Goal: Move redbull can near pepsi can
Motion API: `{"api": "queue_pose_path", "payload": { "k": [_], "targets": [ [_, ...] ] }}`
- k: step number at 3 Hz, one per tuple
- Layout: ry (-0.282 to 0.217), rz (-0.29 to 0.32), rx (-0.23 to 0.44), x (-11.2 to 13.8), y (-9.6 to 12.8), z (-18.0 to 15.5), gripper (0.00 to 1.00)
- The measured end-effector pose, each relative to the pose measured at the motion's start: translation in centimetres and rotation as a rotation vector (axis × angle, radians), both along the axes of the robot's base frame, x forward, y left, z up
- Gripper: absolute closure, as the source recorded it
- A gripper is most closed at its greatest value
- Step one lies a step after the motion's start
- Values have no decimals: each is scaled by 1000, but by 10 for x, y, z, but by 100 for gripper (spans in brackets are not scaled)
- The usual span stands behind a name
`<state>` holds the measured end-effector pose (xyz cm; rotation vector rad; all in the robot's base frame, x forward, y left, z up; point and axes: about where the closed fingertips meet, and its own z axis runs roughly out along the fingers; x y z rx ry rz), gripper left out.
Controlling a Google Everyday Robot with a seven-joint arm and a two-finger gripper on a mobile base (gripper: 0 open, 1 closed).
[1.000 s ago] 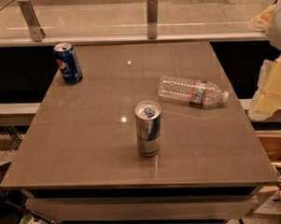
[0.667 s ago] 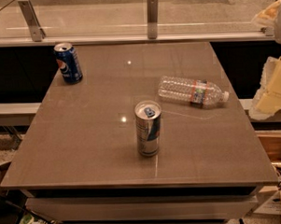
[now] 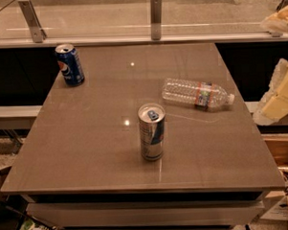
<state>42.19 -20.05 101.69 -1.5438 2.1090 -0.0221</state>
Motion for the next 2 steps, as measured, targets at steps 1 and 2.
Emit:
{"api": "queue_pose_path", "payload": {
  "k": [1,2],
  "targets": [
    [30,11,107,-1,5,-14,0],
    [39,25,217,-5,12,-29,0]
  ]
}}
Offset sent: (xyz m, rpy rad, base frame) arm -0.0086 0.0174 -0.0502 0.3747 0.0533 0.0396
